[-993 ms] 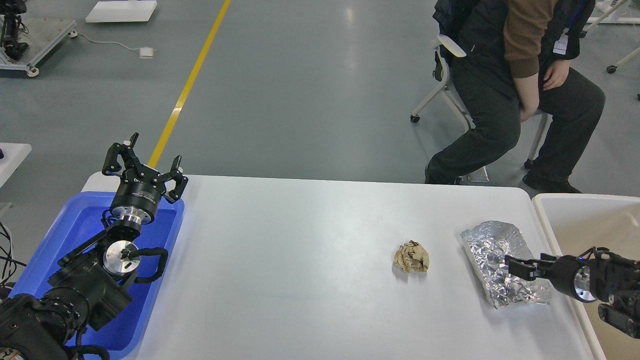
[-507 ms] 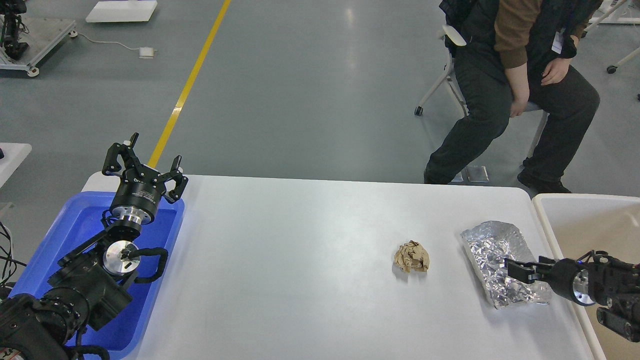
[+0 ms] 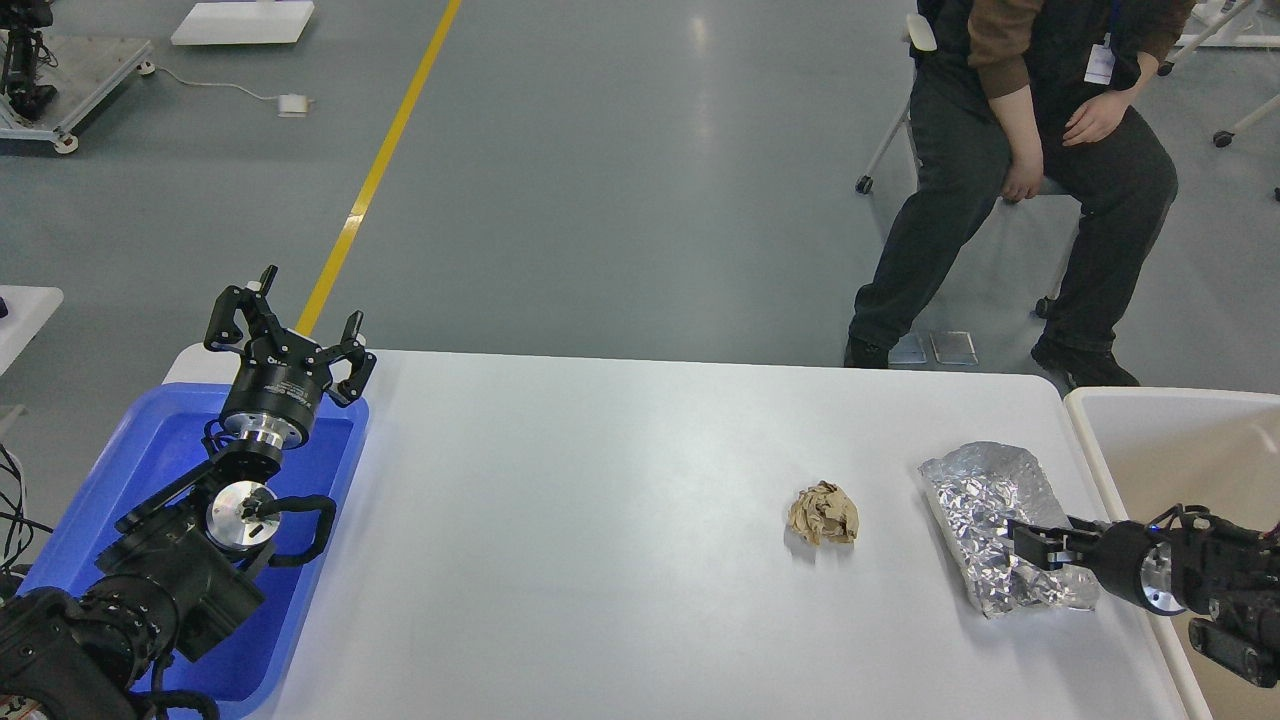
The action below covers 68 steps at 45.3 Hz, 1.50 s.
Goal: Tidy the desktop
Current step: 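Grip the foil wrapper firmly with the right gripper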
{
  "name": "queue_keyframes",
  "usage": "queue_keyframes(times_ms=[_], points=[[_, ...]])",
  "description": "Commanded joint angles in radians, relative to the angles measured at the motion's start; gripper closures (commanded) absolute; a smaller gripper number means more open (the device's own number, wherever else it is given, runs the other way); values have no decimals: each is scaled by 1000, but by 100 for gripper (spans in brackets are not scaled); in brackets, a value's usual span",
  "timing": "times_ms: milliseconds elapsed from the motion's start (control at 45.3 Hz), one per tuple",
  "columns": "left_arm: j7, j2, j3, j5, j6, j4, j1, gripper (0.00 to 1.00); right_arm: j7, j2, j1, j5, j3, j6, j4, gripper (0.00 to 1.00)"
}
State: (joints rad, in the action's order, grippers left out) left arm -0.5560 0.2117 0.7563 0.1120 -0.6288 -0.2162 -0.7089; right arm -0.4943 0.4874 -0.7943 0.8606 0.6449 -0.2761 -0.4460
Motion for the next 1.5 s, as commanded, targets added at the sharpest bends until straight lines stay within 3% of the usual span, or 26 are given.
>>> queue_keyframes(times_ms=[0, 243, 529, 728, 1235, 1478], points=[[1, 0, 0, 0, 0, 0, 0, 0, -3, -1, 9, 9, 4, 0, 0, 53], [1, 0, 0, 0, 0, 0, 0, 0, -6, -7, 10, 12, 6, 2, -2, 69], [1, 0, 0, 0, 0, 0, 0, 0, -13, -13, 10, 14, 6, 3, -3, 74], [1, 0, 0, 0, 0, 0, 0, 0, -20, -24, 15, 15, 9, 11, -3, 100], [-1, 0, 0, 0, 0, 0, 0, 0, -21, -9, -19, -6, -11, 15, -6, 100], [1, 0, 0, 0, 0, 0, 0, 0, -44, 129, -112, -6, -53, 15, -160, 100]])
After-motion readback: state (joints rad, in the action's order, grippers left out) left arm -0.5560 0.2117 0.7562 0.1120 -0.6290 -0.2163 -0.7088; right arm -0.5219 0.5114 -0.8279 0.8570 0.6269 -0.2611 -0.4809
